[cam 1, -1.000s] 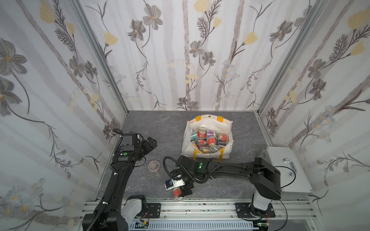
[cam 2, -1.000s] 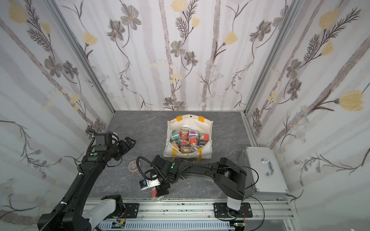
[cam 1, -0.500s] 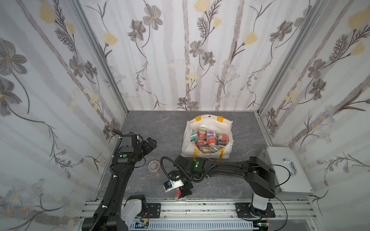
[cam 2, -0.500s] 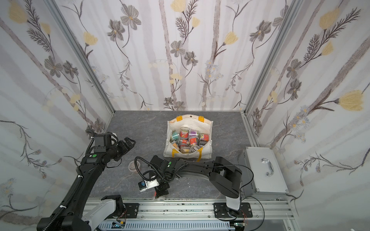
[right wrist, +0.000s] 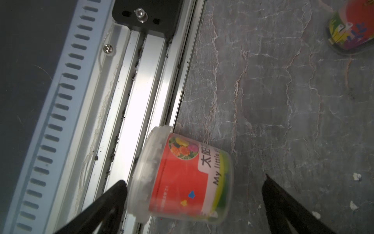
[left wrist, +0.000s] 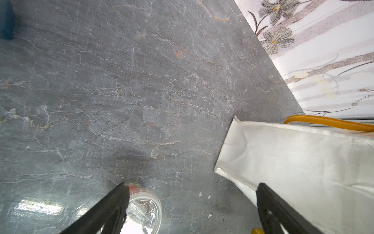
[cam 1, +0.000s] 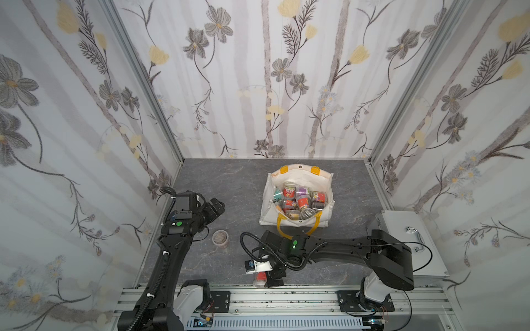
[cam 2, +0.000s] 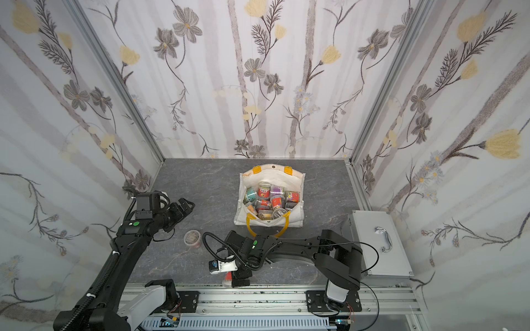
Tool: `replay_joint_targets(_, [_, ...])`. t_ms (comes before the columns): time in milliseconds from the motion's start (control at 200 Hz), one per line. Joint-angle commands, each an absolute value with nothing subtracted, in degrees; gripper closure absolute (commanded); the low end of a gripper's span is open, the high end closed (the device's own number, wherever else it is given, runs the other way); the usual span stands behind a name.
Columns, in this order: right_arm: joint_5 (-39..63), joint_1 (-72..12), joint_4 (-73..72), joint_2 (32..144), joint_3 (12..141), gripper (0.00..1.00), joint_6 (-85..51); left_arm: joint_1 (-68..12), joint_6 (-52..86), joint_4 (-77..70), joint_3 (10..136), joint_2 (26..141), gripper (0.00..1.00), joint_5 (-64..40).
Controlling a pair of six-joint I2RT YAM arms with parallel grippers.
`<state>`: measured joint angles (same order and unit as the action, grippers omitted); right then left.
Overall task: Take out the seed jars from the canvas bag
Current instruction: Adjust the seed jar at the center of the board.
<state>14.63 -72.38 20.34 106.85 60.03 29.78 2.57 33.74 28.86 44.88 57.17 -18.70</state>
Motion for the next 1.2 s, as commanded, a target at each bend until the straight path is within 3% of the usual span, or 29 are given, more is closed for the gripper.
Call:
replay_joint_targets(0, [11.55, -72.41, 16.26, 107.58, 59.88, 0.00, 27.09, 2.64, 34.59, 27.45, 44.65, 57.13, 0.00, -18.64])
replay_joint_targets(140, [13.68, -71.35, 15.87, 108.28, 59.85, 0.05, 26.82, 2.64, 34.80, 27.16, 44.47, 57.22, 0.00, -18.63])
replay_joint_targets(300, [17.93, -68.61, 17.29, 108.85, 60.86, 0.20, 25.79, 2.64, 34.81, 27.37, 44.63, 56.96, 0.00, -18.62])
replay_joint_targets(654, [24.35, -66.88, 23.83, 111.45, 67.22, 0.33, 31.76, 2.59, 35.34, 28.64, 43.60, 56.87, 0.00, -20.87])
replay_joint_targets(859, [23.59, -66.88, 22.53, 112.33, 68.06, 0.24, 32.00, 2.64, 35.04, 28.91, 42.55, 56.95, 0.00, -20.85])
replay_joint_targets(919, [23.49, -66.89, 22.45, 112.82, 68.50, 0.14, 32.25, 2.64, 34.98, 29.03, 42.39, 57.05, 0.00, -20.91])
replay_joint_targets(1194, [23.80, -66.88, 23.37, 116.30, 72.32, 0.15, 33.17, 2.64, 34.83, 28.89, 42.36, 56.95, 0.00, -20.77])
